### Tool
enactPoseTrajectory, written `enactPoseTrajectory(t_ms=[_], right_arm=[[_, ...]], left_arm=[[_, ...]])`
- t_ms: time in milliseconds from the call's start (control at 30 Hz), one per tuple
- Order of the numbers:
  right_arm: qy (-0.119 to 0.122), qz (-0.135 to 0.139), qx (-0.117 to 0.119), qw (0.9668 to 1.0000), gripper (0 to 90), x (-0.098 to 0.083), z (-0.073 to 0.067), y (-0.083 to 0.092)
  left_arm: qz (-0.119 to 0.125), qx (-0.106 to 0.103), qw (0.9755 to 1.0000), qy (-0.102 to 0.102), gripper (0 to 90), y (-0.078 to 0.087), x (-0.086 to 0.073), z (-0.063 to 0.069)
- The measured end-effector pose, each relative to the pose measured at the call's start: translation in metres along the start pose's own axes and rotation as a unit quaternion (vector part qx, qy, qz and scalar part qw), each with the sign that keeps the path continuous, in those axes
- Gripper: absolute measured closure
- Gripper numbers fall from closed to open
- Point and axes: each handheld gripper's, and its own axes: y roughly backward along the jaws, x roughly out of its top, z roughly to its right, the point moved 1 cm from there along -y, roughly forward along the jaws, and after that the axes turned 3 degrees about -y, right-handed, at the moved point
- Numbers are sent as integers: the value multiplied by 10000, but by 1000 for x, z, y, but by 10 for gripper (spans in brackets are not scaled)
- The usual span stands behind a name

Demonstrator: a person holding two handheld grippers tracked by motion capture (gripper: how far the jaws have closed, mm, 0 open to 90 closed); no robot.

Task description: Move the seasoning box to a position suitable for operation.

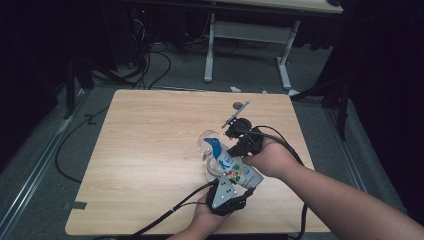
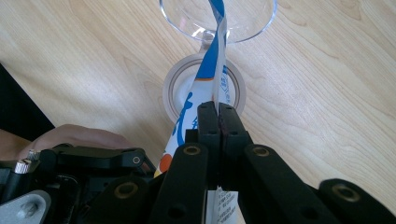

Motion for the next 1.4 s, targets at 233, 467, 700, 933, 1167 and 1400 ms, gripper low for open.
enactPoseTrajectory(t_ms=[233,467,700,933,1167,1400], right_arm=[[-1,-3,0,10000,900,1,0,0],[-13,-9,5,10000,900,1,0,0],[-14,-14,18,10000,900,1,0,0],[-6,-3,27,10000,900,0,-1,1],[-3,0,26,10000,900,1,-1,1],[4,5,25,10000,900,1,-1,1]], left_arm=[[8,1,10000,7,544,0,0,0],[10,5,10000,-3,544,0,1,0],[18,14,10000,-17,544,0,1,0],[28,24,10000,-30,544,0,1,1],[37,30,10000,-19,544,0,1,1],[58,37,10000,-5,544,0,1,1]])
